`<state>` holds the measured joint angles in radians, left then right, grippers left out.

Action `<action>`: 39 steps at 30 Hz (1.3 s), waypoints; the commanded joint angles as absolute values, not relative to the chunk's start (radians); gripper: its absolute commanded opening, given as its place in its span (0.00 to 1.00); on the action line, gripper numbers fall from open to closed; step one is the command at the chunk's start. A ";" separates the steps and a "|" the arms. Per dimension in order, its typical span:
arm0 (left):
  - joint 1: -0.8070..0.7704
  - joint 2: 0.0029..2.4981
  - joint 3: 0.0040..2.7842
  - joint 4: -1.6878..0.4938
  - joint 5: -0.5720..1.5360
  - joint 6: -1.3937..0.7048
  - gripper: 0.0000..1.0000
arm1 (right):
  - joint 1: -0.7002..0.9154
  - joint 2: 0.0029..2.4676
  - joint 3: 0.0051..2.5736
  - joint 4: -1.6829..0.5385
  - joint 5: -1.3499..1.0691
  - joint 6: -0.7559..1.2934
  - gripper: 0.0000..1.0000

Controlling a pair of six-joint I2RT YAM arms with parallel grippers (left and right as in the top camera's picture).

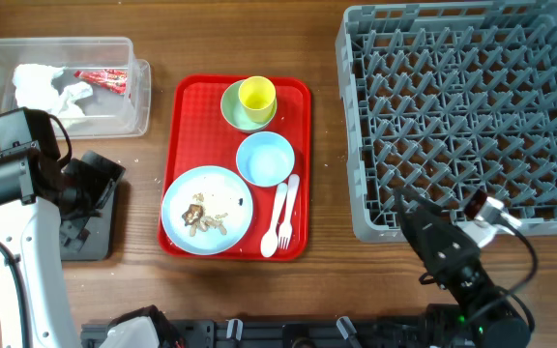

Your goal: Sort waste into correct bins and load items into the dishwasher rack

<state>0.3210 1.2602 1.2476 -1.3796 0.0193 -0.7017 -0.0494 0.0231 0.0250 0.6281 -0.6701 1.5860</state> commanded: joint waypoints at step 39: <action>0.326 1.257 1.243 -1.377 0.002 -0.719 1.00 | 0.894 1.786 1.477 -1.060 -0.026 0.714 1.00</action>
